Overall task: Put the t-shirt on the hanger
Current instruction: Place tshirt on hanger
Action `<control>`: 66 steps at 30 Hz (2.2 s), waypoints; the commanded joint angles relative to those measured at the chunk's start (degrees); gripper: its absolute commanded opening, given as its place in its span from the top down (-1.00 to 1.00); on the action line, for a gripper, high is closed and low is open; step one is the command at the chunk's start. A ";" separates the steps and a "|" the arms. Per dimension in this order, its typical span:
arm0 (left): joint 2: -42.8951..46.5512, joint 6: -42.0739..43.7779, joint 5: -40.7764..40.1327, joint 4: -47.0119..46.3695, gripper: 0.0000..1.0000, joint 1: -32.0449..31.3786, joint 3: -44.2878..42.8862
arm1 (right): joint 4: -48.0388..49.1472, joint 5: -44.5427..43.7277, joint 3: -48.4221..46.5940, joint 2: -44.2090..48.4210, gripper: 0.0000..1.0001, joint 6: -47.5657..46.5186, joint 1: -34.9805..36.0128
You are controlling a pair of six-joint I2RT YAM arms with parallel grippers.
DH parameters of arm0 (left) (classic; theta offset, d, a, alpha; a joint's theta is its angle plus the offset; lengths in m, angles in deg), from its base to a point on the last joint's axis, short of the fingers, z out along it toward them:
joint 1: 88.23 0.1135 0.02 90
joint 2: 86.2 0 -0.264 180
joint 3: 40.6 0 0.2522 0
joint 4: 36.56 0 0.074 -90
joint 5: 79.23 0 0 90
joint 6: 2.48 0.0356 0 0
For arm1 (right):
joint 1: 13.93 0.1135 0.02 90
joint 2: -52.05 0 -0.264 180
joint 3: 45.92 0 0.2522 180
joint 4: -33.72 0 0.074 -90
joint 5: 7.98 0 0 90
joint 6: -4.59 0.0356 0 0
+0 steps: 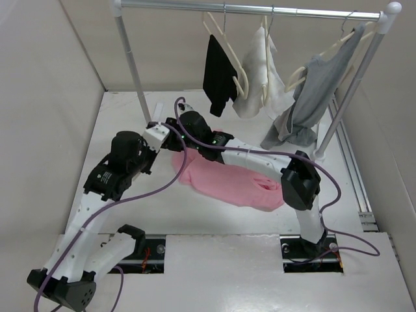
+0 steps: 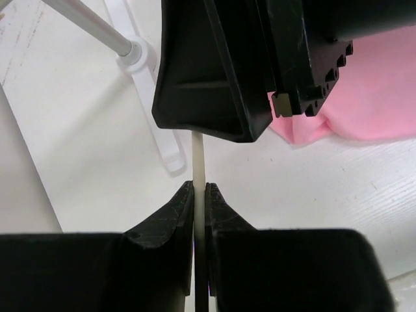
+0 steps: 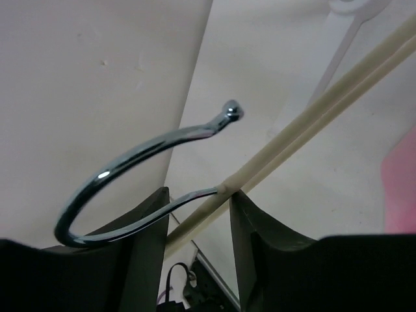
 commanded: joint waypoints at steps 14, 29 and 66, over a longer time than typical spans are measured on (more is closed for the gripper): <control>-3.82 8.16 -1.43 -7.28 1.00 -3.97 5.35 | 10.18 19.86 -3.25 -8.84 -0.46 5.43 -1.72; -4.18 5.71 10.76 -0.87 -0.25 -3.97 -0.44 | 13.61 24.51 3.69 -6.29 1.00 0.17 -3.38; -22.70 20.11 14.37 -14.22 -0.39 -9.06 9.67 | -29.34 19.07 46.24 48.10 1.00 -50.81 -25.09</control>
